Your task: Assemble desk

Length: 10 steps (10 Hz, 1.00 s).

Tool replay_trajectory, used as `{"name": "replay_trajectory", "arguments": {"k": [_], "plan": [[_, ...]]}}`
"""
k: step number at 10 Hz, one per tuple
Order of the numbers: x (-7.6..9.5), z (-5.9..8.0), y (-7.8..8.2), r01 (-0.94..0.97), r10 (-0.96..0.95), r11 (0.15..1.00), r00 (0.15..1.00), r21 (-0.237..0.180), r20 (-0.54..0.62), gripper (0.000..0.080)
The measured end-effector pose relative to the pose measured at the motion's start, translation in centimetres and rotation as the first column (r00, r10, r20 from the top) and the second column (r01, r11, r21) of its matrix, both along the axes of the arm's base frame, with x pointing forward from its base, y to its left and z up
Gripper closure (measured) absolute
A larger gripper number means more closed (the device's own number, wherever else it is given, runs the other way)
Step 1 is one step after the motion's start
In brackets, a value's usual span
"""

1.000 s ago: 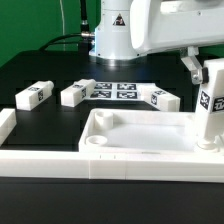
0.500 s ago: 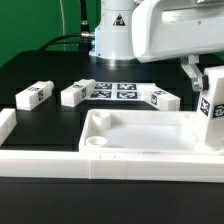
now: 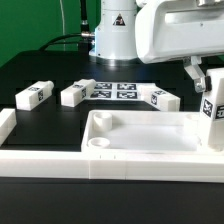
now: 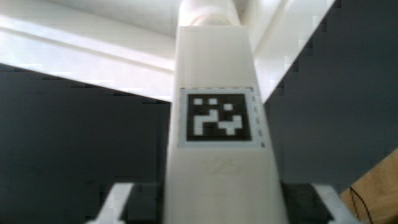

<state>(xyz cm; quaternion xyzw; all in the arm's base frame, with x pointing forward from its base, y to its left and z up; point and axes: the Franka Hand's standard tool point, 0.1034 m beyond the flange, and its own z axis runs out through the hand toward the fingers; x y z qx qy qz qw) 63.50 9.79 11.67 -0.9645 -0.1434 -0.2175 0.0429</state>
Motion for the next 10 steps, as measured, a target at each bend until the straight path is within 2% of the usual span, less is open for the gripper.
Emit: {"name": "replay_trajectory", "arguments": {"k": [3,5,6,7,10], "plan": [[0.0,0.0,0.1,-0.001,0.001,1.000,1.000,0.000,0.007,0.0509],[0.0,0.1,0.1,-0.001,0.001,1.000,1.000,0.000,0.007,0.0229],[0.1,0.2,0.1,-0.001,0.001,1.000,1.000,-0.001,0.009,0.0229],[0.1,0.4,0.1,-0.002,0.002,1.000,1.000,-0.001,0.008,0.0169],[0.2,2.1,0.2,-0.012,0.012,1.000,1.000,0.000,-0.028,0.0154]]}}
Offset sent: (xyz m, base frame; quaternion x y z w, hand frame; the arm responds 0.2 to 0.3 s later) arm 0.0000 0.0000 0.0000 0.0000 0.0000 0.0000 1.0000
